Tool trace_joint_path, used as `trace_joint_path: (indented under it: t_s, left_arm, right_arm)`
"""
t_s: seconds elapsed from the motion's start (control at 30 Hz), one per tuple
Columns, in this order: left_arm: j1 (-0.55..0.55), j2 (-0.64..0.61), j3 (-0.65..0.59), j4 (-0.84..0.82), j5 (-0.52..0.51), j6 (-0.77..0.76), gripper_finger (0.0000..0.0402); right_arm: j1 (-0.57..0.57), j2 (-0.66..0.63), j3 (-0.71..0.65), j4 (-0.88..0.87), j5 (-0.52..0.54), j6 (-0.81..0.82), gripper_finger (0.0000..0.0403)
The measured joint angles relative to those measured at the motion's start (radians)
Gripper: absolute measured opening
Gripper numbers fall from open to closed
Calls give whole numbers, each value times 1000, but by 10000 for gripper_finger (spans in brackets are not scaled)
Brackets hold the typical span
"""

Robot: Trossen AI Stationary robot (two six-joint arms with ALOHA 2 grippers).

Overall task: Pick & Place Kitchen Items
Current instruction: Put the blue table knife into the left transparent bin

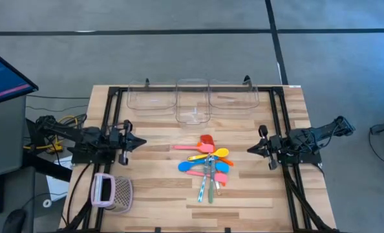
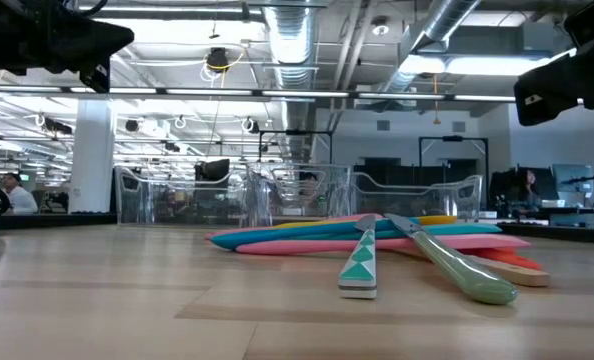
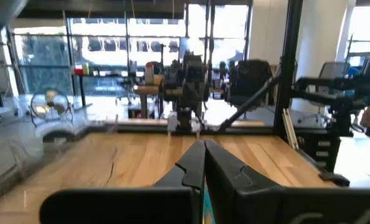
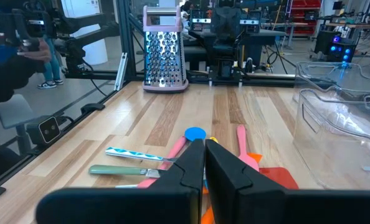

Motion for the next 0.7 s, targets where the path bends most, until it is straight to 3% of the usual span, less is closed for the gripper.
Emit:
trace_joint_path:
  t_s: [0.17, 0.37, 0.53, 0.7]
  left_arm:
    - [0, 0, 0, 89, 0, 16, 2]
    - [0, 24, 0, 122, 0, -113, 2]
    - [2, 144, 2, 216, -27, -121, 2]
    - [21, 341, 107, 256, -29, -122, 2]
  right_arm:
    - [0, 0, -1, 7, 0, 0, 10]
    - [0, 0, -2, 11, 0, 37, 10]
    - [0, 0, -2, 12, 0, 68, 10]
    - [0, 0, -2, 13, 0, 69, 10]
